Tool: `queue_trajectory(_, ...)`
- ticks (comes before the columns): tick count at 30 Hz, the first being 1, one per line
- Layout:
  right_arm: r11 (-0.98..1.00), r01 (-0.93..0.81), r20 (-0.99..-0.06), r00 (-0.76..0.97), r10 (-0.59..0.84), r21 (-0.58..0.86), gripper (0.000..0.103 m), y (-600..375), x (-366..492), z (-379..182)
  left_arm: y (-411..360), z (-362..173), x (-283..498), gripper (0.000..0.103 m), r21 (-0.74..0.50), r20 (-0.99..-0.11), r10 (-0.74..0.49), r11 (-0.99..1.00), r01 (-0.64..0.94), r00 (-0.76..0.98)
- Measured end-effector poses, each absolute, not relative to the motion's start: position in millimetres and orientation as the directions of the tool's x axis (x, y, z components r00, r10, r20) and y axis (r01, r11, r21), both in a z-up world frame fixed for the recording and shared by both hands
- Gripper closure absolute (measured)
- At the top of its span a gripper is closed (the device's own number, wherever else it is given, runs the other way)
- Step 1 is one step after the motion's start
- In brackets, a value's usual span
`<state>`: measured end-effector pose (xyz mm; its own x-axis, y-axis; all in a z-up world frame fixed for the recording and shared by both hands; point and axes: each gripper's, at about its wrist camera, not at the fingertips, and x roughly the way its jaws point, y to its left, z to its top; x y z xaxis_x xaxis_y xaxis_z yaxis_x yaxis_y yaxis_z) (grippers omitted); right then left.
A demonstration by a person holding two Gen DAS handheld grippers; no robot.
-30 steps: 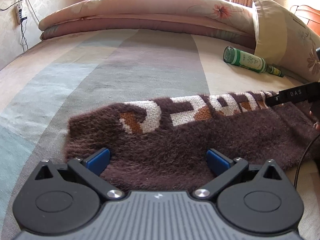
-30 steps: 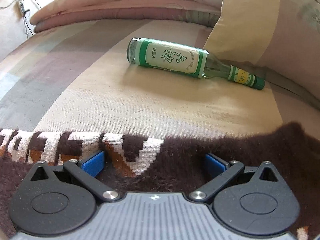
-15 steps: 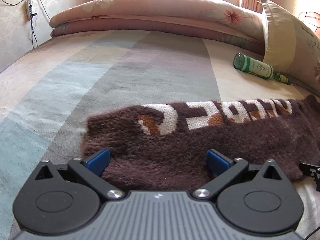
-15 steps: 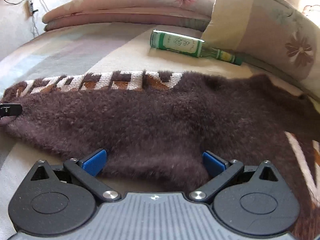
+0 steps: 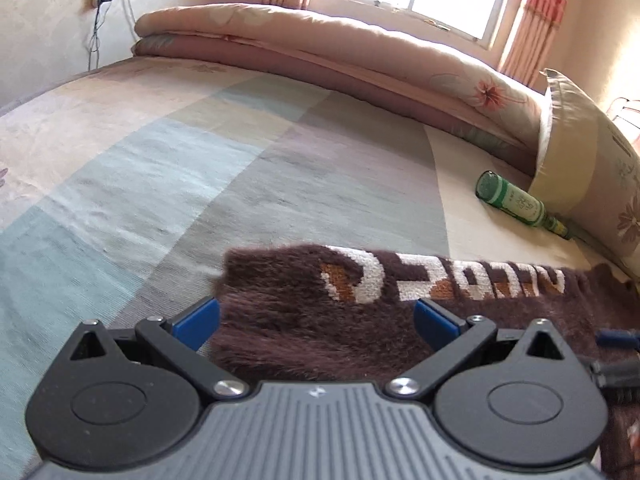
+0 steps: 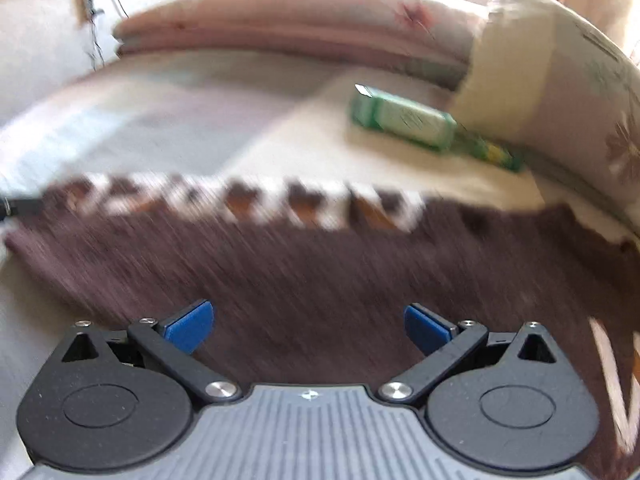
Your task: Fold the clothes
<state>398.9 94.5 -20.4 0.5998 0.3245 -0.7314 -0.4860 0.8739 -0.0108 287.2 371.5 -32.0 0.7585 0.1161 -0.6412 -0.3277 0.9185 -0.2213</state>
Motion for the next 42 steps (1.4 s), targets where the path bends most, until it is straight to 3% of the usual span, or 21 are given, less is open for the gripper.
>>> queue_trajectory(3,0.847,-0.532,-0.728,0.576,0.373,0.014,0.0,127.5,408.4,-18.0,377.5,-27.8,280.9,0.001,-0.3,-0.621,0.048,0.907,-0.294,0.782)
queue_trajectory(5,0.832,-0.553,-0.727,0.59,0.353,-0.045,0.0,156.2,413.3,-27.1,382.5,-24.7,276.1,0.001,-0.36,-0.597,0.013,0.889,-0.282,0.802)
queue_trajectory(13,0.88,-0.469,-0.705,0.65,0.285,-0.076,0.0,226.4,420.3,-48.7,400.0,-16.5,262.5,0.001,-0.393,-0.572,0.068,0.852,-0.345,0.818)
queue_trajectory(18,0.758,-0.652,-0.693,0.563,0.45,-0.037,0.0,238.0,383.4,-44.6,408.1,-24.3,264.5,0.001,-0.407,-0.602,0.074,0.828,-0.386,0.795)
queue_trajectory(20,0.719,-0.695,-0.698,0.524,0.489,-0.019,0.0,227.1,377.9,-38.0,406.4,-25.1,266.7,0.001,-0.409,-0.6,0.071,0.829,-0.382,0.797)
queue_trajectory(25,0.733,-0.674,-0.705,0.562,0.434,-0.086,0.0,165.8,364.4,-9.4,395.6,-28.0,278.4,0.001,-0.433,-0.58,0.028,0.836,-0.337,0.814)
queue_trajectory(33,0.879,-0.476,-0.758,0.588,0.283,-0.041,0.0,23.4,332.5,-5.9,341.8,-51.8,334.1,0.001,-0.46,-0.585,-0.175,0.876,-0.147,0.792)
queue_trajectory(38,0.931,-0.365,-0.768,0.595,0.236,0.003,0.0,-37.8,312.6,-10.2,339.1,-56.5,336.7,0.001,-0.378,-0.648,-0.101,0.903,-0.204,0.755)
queue_trajectory(42,0.942,-0.332,-0.77,0.591,0.239,0.038,0.0,-54.8,306.1,-17.5,372.3,-51.9,319.8,0.001,-0.332,-0.686,0.126,0.822,-0.463,0.716)
